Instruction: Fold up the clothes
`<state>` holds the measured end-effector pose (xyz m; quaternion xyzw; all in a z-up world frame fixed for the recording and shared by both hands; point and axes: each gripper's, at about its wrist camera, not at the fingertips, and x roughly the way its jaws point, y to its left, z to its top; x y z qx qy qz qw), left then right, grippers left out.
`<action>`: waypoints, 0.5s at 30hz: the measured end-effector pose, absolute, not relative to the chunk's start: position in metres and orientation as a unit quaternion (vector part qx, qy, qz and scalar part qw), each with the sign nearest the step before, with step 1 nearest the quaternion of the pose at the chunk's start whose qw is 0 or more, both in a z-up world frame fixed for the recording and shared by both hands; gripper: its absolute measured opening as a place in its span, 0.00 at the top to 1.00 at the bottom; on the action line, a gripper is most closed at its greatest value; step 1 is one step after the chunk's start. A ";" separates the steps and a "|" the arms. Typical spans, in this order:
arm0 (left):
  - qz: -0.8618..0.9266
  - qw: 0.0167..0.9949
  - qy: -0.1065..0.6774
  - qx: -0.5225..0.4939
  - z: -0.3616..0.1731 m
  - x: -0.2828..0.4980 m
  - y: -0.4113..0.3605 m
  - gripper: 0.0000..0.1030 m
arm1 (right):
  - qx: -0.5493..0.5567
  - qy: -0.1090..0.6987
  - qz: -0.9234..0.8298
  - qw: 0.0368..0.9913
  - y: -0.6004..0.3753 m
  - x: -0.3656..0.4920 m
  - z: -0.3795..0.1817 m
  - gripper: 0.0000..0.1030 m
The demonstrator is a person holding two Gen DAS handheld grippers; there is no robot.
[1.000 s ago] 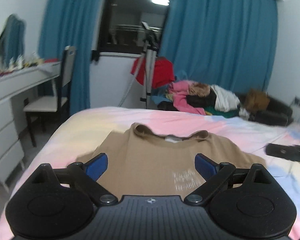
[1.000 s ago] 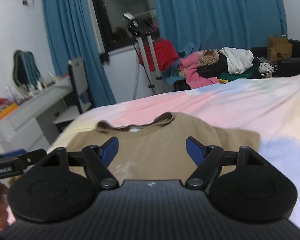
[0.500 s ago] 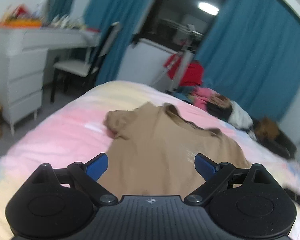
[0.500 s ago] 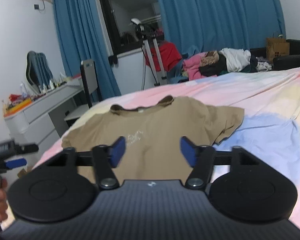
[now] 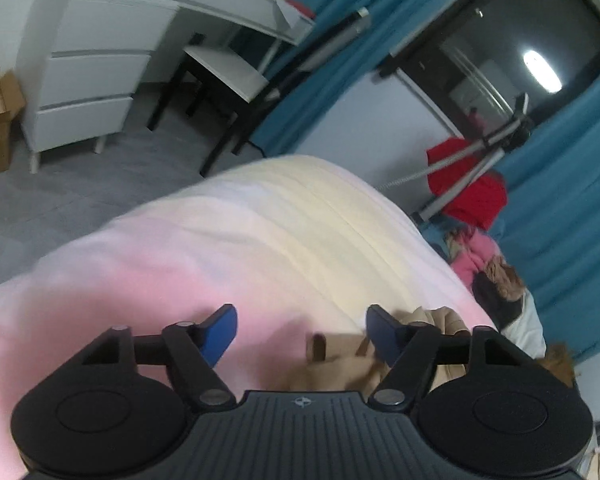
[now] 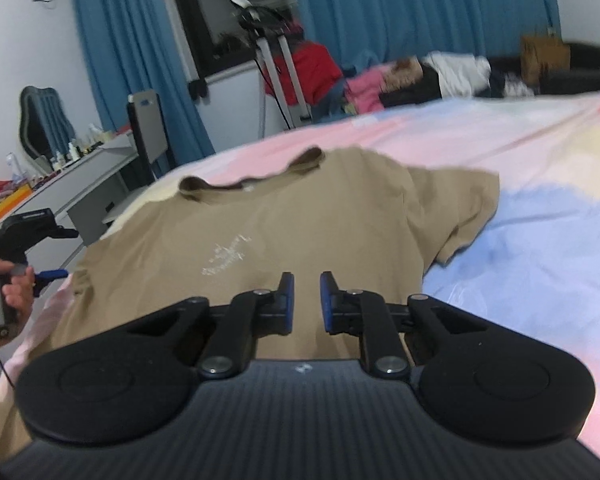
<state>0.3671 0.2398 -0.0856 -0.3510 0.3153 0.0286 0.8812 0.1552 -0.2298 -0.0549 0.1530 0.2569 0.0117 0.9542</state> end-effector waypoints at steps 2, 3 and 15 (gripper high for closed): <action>0.014 0.880 0.339 -0.332 -0.092 0.384 0.234 0.49 | 0.166 0.270 0.009 0.948 -0.232 0.165 -0.063 0.85; 0.013 0.882 0.348 -0.319 -0.095 0.388 0.230 0.53 | 0.173 0.276 0.009 0.946 -0.234 0.170 -0.066 0.85; 0.006 0.913 0.328 -0.241 -0.047 0.397 0.238 0.99 | 0.179 0.285 0.004 0.942 -0.236 0.172 -0.067 0.84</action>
